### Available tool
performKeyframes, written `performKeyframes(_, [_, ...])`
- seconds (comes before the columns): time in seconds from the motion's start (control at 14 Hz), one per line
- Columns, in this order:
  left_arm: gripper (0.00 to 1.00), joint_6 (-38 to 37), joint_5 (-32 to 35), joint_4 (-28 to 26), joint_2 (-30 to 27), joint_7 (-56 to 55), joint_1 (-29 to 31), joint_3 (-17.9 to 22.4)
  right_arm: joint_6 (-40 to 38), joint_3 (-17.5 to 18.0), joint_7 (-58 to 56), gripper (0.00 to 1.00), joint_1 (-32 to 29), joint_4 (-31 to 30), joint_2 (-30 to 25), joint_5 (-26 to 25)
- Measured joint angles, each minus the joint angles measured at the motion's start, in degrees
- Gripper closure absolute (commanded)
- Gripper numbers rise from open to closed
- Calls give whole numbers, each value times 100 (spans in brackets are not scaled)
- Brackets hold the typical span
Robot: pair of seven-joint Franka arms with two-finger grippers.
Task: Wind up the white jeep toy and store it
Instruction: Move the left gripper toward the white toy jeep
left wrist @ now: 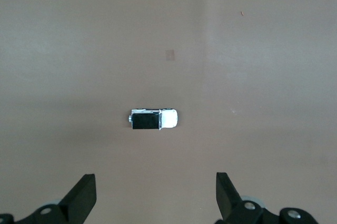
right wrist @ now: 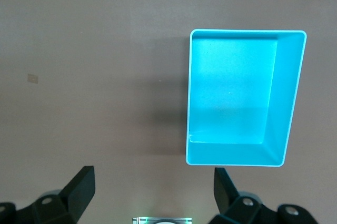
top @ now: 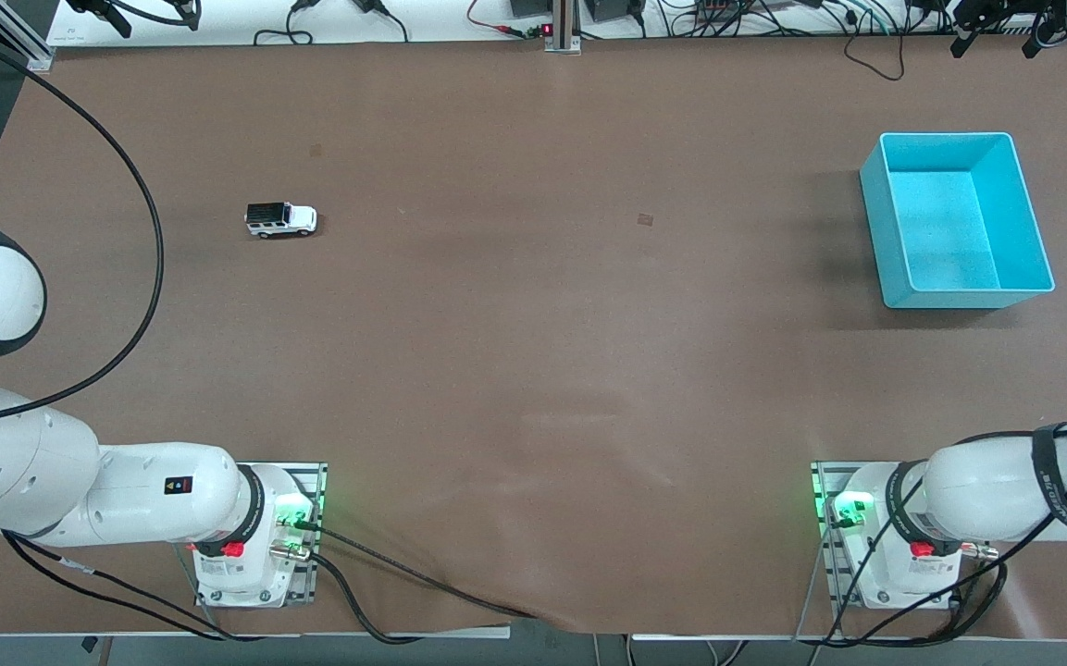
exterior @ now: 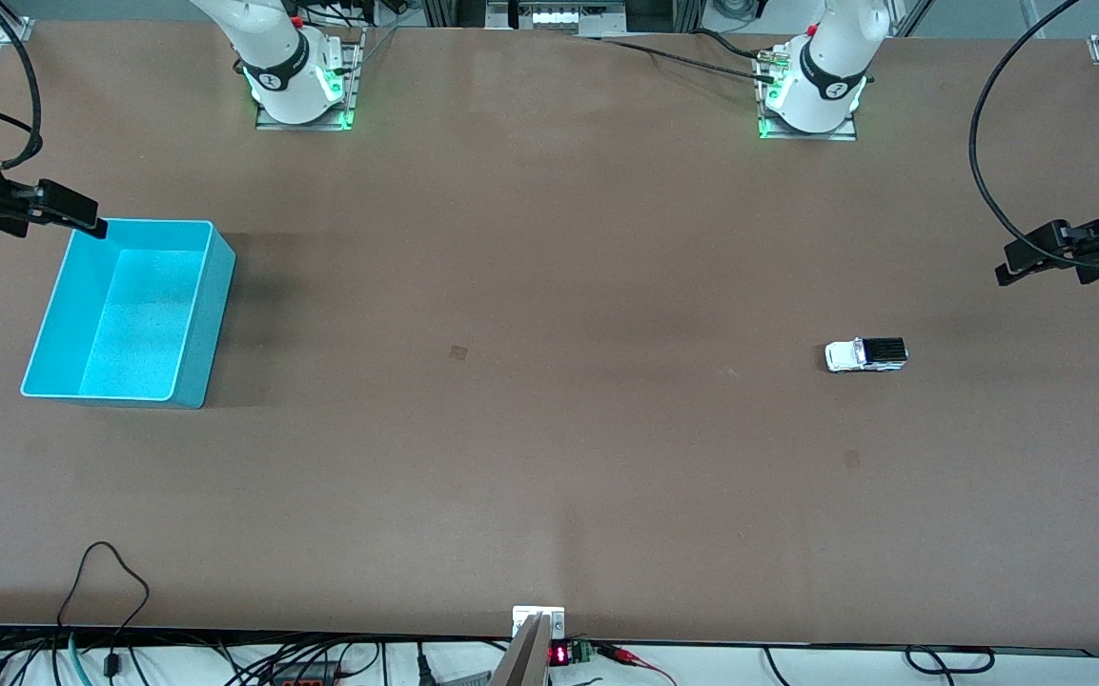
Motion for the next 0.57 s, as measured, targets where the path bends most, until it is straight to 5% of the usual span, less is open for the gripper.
performKeyframes(0.57, [0,-34,0,-91,-34,2,-40,-20,0,-10,0,0,-34,0,1,0])
